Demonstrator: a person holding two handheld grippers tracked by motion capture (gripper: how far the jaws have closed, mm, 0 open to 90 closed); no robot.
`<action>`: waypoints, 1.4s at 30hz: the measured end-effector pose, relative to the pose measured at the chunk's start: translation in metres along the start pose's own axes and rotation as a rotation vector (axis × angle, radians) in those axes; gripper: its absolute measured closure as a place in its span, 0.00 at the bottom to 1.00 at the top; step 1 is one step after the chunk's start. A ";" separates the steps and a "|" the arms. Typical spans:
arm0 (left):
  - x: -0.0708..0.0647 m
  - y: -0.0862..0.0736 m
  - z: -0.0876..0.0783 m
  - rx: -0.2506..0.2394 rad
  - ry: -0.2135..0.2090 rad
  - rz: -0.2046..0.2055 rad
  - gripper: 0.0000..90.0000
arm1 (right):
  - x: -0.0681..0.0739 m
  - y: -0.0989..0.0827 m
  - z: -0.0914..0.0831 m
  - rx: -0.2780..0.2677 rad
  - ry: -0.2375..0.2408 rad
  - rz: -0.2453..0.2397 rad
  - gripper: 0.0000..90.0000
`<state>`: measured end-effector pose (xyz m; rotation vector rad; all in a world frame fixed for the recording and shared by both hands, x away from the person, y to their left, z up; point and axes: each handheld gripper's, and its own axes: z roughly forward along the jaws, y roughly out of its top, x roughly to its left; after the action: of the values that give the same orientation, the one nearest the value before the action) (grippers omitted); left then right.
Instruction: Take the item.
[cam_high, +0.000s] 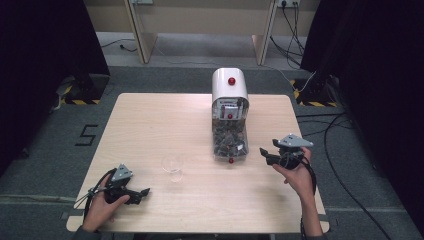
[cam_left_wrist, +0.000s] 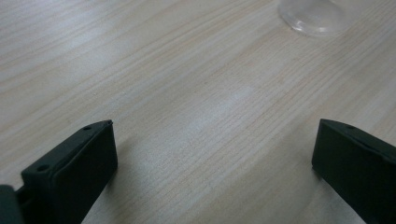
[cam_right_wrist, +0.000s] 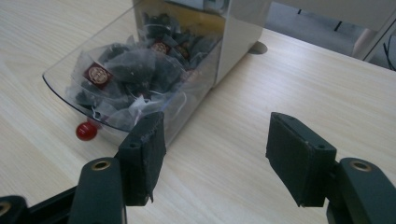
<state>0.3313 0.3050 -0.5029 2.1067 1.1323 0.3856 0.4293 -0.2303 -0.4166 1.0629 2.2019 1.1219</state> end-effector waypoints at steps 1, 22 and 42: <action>0.000 0.000 0.000 0.000 0.000 0.000 0.00 | 0.000 0.000 0.000 0.000 0.000 0.000 0.42; 0.000 0.000 0.000 0.000 0.000 0.000 0.00 | 0.024 0.029 0.012 -0.053 0.054 -0.030 0.43; 0.000 0.000 0.000 0.000 0.000 0.000 0.00 | 0.043 0.044 0.029 -0.058 0.101 -0.057 0.44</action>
<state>0.3313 0.3050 -0.5029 2.1069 1.1320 0.3858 0.4419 -0.1657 -0.3990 0.9326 2.2473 1.2313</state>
